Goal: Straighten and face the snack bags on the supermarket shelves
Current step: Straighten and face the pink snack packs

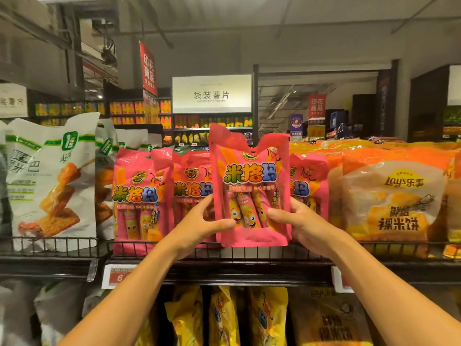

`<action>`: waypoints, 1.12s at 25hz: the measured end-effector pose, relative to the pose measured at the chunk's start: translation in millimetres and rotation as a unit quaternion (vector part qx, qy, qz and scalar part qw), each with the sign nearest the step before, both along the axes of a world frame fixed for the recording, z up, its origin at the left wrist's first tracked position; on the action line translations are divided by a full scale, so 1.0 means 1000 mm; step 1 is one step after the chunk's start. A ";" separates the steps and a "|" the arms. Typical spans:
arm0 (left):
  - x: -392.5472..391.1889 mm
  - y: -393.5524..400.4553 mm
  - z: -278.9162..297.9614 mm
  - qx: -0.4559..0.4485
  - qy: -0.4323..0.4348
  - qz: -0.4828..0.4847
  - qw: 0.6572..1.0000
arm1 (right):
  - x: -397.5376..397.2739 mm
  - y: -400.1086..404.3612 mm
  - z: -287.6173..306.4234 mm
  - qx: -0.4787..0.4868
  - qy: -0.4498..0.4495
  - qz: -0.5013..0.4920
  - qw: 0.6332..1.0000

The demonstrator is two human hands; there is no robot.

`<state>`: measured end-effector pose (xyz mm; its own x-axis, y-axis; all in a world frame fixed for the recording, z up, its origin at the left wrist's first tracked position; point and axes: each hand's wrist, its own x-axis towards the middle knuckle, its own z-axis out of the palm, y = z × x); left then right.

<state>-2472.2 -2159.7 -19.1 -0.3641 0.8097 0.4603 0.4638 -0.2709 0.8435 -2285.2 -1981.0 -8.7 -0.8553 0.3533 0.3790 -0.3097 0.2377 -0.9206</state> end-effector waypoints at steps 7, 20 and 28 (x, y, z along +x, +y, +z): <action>-0.001 0.000 0.003 -0.028 0.022 -0.048 0.998 | 0.002 0.002 -0.004 0.000 0.042 0.009 0.999; 0.000 -0.003 0.002 -0.006 0.026 -0.061 0.998 | 0.007 0.001 -0.006 0.032 0.053 0.029 0.998; 0.001 -0.005 0.003 -0.015 0.033 -0.034 0.999 | 0.004 0.001 -0.010 0.030 0.071 -0.020 0.997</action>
<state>-2470.8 -2164.8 -15.7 -0.2781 0.8448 0.4571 0.4998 -0.2791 0.8199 -2281.7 -1979.6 -18.5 -0.7770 0.3582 0.5176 -0.4258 0.3065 -0.8513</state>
